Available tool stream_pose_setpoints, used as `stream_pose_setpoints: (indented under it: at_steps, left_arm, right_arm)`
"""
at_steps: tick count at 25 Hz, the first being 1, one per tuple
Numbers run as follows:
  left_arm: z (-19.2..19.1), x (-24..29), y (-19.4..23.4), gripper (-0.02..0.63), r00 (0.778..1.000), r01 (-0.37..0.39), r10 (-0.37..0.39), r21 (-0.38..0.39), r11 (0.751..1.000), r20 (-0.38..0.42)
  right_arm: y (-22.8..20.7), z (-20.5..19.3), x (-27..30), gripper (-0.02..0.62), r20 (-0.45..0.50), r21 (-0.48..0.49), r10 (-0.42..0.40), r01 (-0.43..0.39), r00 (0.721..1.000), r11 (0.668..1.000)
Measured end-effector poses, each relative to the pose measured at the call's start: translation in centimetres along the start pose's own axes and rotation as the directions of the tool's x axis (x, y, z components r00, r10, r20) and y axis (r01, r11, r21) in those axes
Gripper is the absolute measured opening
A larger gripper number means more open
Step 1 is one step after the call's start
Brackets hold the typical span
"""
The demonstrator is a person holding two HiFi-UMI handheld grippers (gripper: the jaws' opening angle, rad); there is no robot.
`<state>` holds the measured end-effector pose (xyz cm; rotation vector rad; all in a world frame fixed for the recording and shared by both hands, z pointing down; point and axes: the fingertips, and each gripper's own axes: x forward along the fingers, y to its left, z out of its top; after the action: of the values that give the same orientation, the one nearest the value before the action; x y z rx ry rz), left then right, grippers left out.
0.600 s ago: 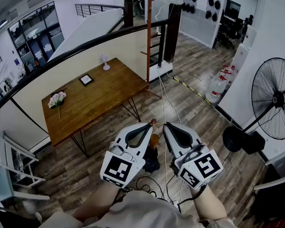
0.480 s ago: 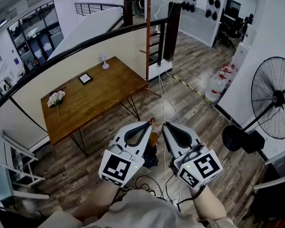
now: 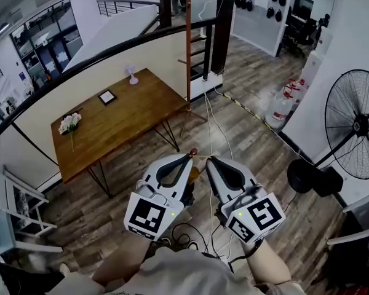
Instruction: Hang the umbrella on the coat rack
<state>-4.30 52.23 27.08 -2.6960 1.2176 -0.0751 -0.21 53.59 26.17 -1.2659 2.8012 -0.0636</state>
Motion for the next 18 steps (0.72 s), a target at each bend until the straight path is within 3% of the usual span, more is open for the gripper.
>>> stream_pose_setpoints:
  at_steps: [10, 18]
  left_arm:
    - [-1.2, 1.1, -2.3, 0.005, 0.999, -0.006, 0.005, -0.020, 1.000, -0.034]
    - [-0.6, 3.9, -2.8, 0.006, 1.000, 0.018, -0.018, 0.020, 1.000, 0.001]
  right_arm:
    - [-1.5, -0.7, -1.8, 0.006, 0.004, 0.012, 0.013, -0.013, 1.000, 1.000]
    - [-4.5, 0.1, -1.6, 0.008, 0.045, -0.016, -0.001, 0.002, 0.999, 1.000]
